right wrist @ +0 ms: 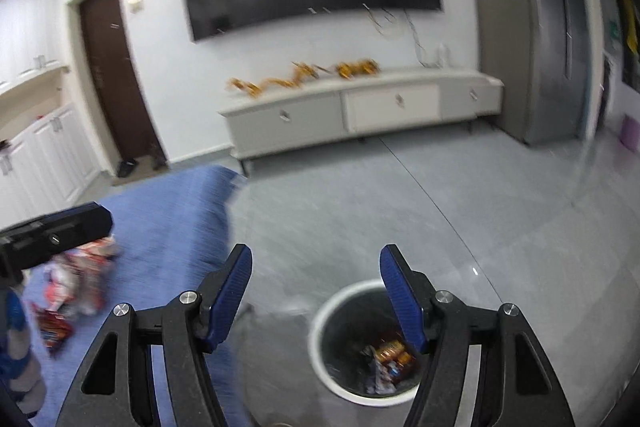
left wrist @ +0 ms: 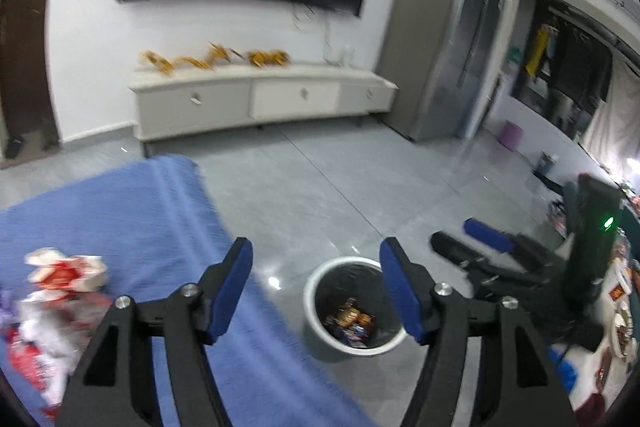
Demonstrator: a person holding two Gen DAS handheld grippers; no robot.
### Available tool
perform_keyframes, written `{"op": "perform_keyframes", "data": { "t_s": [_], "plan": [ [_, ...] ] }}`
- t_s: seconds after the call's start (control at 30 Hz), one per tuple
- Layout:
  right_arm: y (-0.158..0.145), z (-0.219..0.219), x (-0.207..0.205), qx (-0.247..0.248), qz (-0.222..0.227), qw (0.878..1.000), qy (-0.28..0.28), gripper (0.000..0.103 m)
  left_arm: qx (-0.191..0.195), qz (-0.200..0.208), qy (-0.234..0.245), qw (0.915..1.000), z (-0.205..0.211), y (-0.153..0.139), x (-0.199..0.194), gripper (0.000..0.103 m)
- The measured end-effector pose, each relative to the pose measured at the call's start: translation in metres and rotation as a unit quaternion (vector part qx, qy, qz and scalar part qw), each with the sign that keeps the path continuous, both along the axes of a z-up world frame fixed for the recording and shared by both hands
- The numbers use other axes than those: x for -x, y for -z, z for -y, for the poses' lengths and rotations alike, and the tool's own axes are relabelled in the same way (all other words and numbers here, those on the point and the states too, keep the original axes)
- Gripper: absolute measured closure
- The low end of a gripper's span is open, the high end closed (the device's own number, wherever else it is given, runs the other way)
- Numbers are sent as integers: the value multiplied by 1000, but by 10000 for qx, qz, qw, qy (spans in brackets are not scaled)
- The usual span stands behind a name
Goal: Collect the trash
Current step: 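Grasp the clear plastic bag with the right tool while the left tool grasps the red snack bag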
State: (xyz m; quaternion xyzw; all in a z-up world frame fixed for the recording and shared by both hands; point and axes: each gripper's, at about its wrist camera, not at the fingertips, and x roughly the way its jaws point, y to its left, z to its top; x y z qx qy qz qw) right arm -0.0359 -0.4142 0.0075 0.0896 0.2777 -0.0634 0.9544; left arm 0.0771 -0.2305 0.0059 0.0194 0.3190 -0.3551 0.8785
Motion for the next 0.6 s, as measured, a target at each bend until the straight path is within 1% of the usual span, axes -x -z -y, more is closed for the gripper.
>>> {"op": "perform_keyframes", "data": {
  "t_s": [0.1, 0.17, 0.23, 0.3, 0.33, 0.37, 0.43, 0.5, 0.6],
  "plan": [
    [-19, -37, 2, 47, 163, 9991, -381, 39, -3, 156, -380, 9992, -50, -4, 12, 38],
    [-26, -61, 3, 60, 228, 9976, -658, 39, -38, 232, -642, 9977, -85, -2, 20, 38],
    [-29, -82, 6, 72, 263, 9958, -879, 39, -44, 261, -840, 9961, -113, 2, 27, 38],
    [-30, -101, 5, 46, 283, 9937, -1085, 39, -68, 317, -1124, 9931, -151, 6, 35, 38],
    [-30, -108, 4, 35, 288, 9927, -1170, 39, -87, 348, -1209, 9920, -161, 8, 37, 38],
    [-29, -121, 2, 23, 288, 9909, -1312, 39, -146, 388, -1376, 9896, -182, 12, 40, 38],
    [-27, -136, -3, 18, 245, 9888, -1470, 39, -183, 397, -1501, 9877, -205, 20, 44, 38],
    [-19, -152, -15, -16, 135, 9858, -1673, 39, -239, 254, -1613, 9863, -229, 34, 43, 38],
    [-3, -178, -30, -80, -80, 9809, -1942, 39, -327, 100, -1697, 9849, -244, 52, 41, 38]
  ]
}}
